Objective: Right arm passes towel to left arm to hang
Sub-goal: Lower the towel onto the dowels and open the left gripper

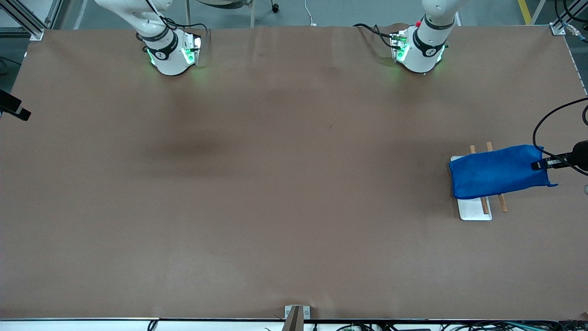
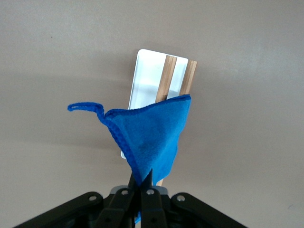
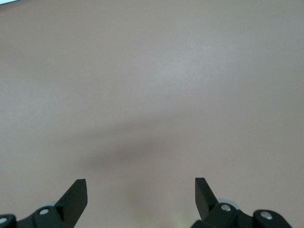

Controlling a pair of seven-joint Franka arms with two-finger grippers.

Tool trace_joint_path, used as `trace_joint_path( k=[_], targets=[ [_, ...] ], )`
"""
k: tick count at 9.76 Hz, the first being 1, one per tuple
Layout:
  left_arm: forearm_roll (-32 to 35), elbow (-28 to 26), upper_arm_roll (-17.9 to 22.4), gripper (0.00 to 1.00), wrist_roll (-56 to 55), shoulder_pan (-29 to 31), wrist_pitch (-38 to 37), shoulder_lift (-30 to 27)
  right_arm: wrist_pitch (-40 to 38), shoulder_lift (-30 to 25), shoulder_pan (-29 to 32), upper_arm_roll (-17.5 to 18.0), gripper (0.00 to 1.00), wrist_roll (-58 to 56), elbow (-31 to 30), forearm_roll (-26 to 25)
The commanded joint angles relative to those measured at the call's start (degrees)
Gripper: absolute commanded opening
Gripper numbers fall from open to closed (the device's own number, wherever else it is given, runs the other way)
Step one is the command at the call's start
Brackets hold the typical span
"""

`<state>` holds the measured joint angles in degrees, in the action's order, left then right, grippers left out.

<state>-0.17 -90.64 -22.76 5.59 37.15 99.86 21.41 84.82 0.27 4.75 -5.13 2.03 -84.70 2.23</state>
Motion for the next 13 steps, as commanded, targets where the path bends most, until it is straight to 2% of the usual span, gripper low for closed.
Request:
trace_joint_path(
  k=[1,5,8,9,10,11,12,13],
  targets=[
    [1.57,0.82,-0.36,0.0,0.83,0.98,2.08,2.85,0.87,-0.18,-0.53,-0.14,1.0,0.96,-0.82,-0.83],
    [2.36,0.03,-0.27,0.0,3.2,4.32,2.27,5.22,0.17,-0.36,-0.62,-0.05,1.0,0.43,-0.12,-1.0],
    [2.37,-0.41,-0.27,0.01,3.29,6.61,2.27,7.15,-1.41,-0.19,-1.58,0.12,1.0,-0.53,2.24,-3.72],
    [2.37,-0.59,-0.27,0.02,3.29,7.48,2.27,7.94,-1.42,-0.18,-1.67,0.12,1.0,-0.1,2.43,-3.9],
    [2.37,-0.42,-0.27,0.07,3.29,7.49,2.27,8.73,-1.24,-0.18,-1.58,0.12,1.0,1.21,1.91,-3.9],
    [2.45,-0.24,-0.27,0.24,3.29,7.67,2.27,9.0,-1.5,-0.18,-1.24,-0.05,1.0,2.61,1.82,-3.73],
    [2.37,-0.07,-0.27,0.59,3.37,7.84,2.27,9.35,-1.16,-0.18,-1.49,-0.05,1.0,1.85,2.25,-3.81],
    [2.02,0.02,-0.36,1.0,3.55,8.98,2.1,10.05,-0.89,-0.18,-1.23,-0.05,1.0,2.01,1.91,-3.12]
  ],
)
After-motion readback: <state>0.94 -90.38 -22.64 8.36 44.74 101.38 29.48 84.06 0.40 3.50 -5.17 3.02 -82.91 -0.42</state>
